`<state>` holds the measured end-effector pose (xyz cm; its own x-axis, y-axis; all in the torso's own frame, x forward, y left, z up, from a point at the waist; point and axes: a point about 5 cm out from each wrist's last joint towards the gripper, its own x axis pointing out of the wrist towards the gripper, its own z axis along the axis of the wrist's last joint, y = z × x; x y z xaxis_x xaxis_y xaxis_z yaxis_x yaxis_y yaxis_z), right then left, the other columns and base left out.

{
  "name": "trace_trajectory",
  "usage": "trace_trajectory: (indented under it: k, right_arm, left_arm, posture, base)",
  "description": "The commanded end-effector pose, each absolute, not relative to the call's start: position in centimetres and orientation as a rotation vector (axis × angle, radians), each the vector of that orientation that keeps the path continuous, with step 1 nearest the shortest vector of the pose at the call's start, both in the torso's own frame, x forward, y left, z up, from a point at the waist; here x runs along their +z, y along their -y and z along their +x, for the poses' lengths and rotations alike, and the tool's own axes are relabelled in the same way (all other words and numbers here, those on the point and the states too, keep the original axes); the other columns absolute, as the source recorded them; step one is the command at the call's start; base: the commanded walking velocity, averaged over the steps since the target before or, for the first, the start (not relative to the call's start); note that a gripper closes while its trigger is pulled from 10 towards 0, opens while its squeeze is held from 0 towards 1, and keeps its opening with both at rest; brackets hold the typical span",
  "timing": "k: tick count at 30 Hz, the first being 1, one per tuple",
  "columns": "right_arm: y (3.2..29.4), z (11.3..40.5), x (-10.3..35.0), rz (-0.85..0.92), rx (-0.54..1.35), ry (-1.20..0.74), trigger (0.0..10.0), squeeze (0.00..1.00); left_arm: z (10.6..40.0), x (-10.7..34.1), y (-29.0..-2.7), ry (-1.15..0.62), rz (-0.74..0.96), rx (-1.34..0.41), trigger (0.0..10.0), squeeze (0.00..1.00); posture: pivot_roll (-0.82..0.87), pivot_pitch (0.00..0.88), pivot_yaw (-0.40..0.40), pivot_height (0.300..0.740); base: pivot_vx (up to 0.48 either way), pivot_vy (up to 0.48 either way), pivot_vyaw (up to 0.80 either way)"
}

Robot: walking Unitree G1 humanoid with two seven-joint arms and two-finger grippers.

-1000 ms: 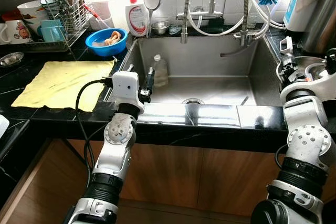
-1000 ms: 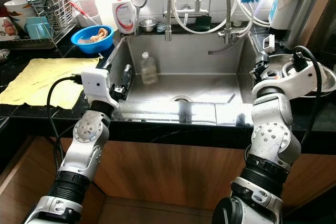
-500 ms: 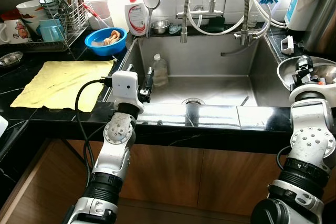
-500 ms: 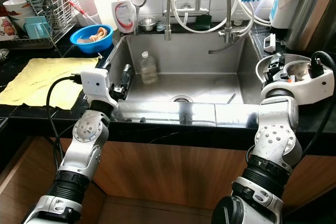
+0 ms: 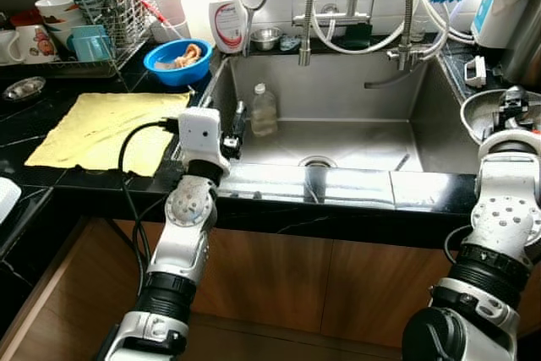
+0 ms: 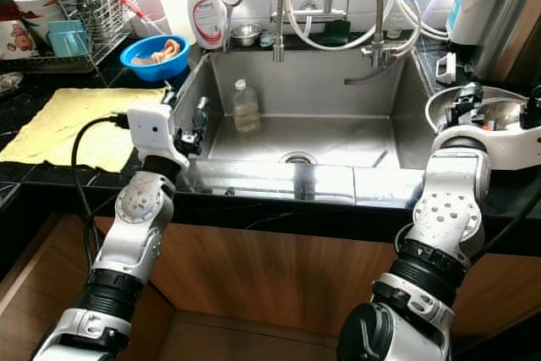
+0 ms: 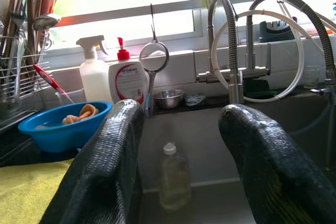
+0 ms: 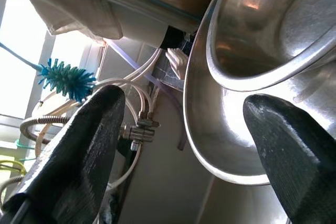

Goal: Kitchen organization

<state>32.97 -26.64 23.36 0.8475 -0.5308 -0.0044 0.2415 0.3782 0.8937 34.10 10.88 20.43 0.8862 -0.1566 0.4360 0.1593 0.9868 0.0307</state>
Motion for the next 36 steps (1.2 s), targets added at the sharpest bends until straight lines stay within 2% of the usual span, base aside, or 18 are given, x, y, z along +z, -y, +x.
trace_trajectory:
  k: [1,23,36]
  right_arm:
    - [26.7,33.2,23.9,1.097,-0.505,0.322,10.0,0.0]
    - [27.5,33.6,24.7,1.145,-0.533,0.389,10.0,0.0]
    - [28.1,33.6,23.3,1.203,-0.652,0.354,10.0,0.0]
  left_arm:
    - [34.4,20.7,-11.4,0.457,0.008,-0.138,10.0,0.0]
    - [35.1,21.7,-12.8,0.484,0.054,-0.115,10.0,0.0]
    - [35.4,21.9,-13.1,0.499,0.097,-0.124,10.0,0.0]
  posture:
    - [-0.19,0.0,0.115,0.74]
    - [-0.19,0.0,0.12,0.74]
    - [-0.19,0.0,0.124,0.74]
  base:
    - [0.0,0.0,0.0]
    - [0.0,0.0,0.0]
    - [0.0,0.0,0.0]
